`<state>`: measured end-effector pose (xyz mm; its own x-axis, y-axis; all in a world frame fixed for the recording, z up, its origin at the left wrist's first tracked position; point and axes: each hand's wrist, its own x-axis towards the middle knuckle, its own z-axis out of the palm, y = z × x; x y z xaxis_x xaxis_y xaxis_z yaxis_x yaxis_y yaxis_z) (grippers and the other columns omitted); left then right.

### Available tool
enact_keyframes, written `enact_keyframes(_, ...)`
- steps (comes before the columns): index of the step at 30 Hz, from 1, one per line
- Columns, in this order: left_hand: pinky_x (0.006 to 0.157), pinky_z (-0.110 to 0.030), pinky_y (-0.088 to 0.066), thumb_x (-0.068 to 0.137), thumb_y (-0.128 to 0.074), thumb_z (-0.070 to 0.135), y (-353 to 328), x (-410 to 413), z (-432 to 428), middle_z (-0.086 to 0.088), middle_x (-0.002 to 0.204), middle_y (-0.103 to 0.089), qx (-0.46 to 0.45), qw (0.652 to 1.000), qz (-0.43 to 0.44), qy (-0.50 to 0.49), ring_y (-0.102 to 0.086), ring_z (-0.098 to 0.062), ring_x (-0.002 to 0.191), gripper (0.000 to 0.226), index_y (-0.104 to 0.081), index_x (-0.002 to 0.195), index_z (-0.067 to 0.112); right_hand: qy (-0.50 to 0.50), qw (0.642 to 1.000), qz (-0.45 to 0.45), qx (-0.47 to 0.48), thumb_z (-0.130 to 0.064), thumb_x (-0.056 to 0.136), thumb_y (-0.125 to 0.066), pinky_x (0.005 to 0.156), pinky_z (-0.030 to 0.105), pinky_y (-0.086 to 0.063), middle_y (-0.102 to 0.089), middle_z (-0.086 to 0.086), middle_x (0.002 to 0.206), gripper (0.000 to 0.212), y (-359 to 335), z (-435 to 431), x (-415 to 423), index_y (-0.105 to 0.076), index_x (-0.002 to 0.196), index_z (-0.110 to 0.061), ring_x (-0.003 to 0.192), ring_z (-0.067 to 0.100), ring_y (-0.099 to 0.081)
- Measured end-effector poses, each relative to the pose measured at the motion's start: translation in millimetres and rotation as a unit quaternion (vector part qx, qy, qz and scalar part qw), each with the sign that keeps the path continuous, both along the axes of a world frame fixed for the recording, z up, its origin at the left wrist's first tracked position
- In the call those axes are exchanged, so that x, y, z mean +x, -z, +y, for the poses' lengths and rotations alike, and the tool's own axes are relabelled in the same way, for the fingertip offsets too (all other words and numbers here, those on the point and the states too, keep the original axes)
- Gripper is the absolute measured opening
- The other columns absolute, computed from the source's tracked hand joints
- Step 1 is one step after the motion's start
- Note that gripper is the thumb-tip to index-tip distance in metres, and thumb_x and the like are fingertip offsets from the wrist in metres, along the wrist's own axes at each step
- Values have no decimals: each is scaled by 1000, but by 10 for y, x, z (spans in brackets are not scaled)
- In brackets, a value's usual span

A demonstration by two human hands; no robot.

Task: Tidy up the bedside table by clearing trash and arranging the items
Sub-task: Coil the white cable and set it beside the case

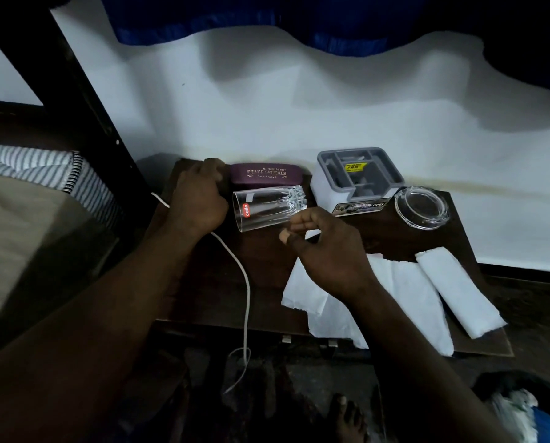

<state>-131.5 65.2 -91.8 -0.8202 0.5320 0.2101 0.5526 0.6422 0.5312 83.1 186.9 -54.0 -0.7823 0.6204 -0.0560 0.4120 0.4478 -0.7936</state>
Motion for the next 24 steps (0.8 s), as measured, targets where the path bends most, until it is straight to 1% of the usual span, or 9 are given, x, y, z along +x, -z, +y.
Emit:
enact_keyframes(2, 85, -46, -53, 62, -48, -1, -35, 103, -102, -10, 99, -66, 36, 999, 4, -2, -62, -37, 98, 49, -62, 108, 9, -7, 1000, 3, 4, -31, 89, -81, 73, 6, -43, -75, -12, 100, 21, -15, -36, 11, -73, 106, -24, 77, -2, -63)
enact_keyframes(3, 82, -46, -53, 61, -49, -1, -65, 160, -134, -9, 94, -63, 49, 999, 0, -3, -62, -36, 92, 44, -61, 103, 8, -8, 1000, 6, 1, -30, 88, -82, 75, 10, -45, -75, -11, 100, 21, -29, -49, 17, -73, 106, -24, 78, -2, -64)
enact_keyframes(7, 74, -34, -47, 72, -61, -1, -225, 440, -236, -1, 86, -62, 57, 997, -42, -20, -60, -24, 84, 29, -57, 94, 17, -24, 1000, -2, 4, -28, 89, -81, 84, 17, -50, -76, -9, 102, 22, -83, -130, 47, -73, 108, -23, 94, 4, -69)
enact_keyframes(10, 74, -32, -46, 78, -66, 5, -280, 681, -343, 2, 88, -65, 26, 997, -74, -1, -61, -21, 86, 26, -58, 96, 21, -45, 998, -28, 16, -29, 86, -82, 91, 31, -56, -75, -7, 100, 23, -65, -248, 35, -72, 106, -23, 97, 9, -70)
enact_keyframes(13, 78, -33, -49, 80, -68, 6, -290, 909, -495, 2, 90, -67, -5, 994, -102, 32, -65, -23, 90, 28, -60, 101, 22, -99, 988, -115, 38, -35, 87, -80, 89, 41, -58, -76, -1, 104, 32, -38, -451, 29, -68, 113, -24, 100, 21, -71)
enact_keyframes(16, 83, -29, -48, 80, -66, 6, -307, 1120, -688, 2, 99, -71, -17, 991, -128, 37, -67, -21, 98, 34, -64, 110, 23, -161, 961, -187, 125, -39, 86, -77, 83, 39, -56, -73, 8, 108, 41, 2, -709, 20, -58, 118, -21, 103, 33, -69)
enact_keyframes(18, 86, -27, -47, 81, -66, 8, -329, 1238, -795, 1, 109, -72, -22, 989, -140, 48, -67, -20, 104, 37, -66, 115, 22, -168, 956, -194, 144, -29, 86, -74, 81, 41, -54, -70, 13, 110, 42, 10, -858, 10, -54, 121, -18, 103, 38, -69)
enact_keyframes(21, 89, -26, -46, 83, -66, 8, -350, 1321, -876, -2, 118, -72, -29, 985, -166, 46, -66, -22, 110, 42, -64, 123, 21, -157, 963, -182, 123, -18, 86, -71, 83, 41, -54, -70, 15, 111, 40, -32, -981, -14, -54, 123, -16, 105, 40, -68)
enact_keyframes(24, 97, -33, -50, 90, -61, 11, -317, 1270, -868, -2, 119, -71, 15, 970, -241, -29, -65, -22, 112, 37, -64, 125, 22, -140, 976, -146, 83, -14, 83, -70, 81, 36, -53, -71, 12, 106, 32, -87, -1026, -47, -58, 112, -15, 101, 36, -68)
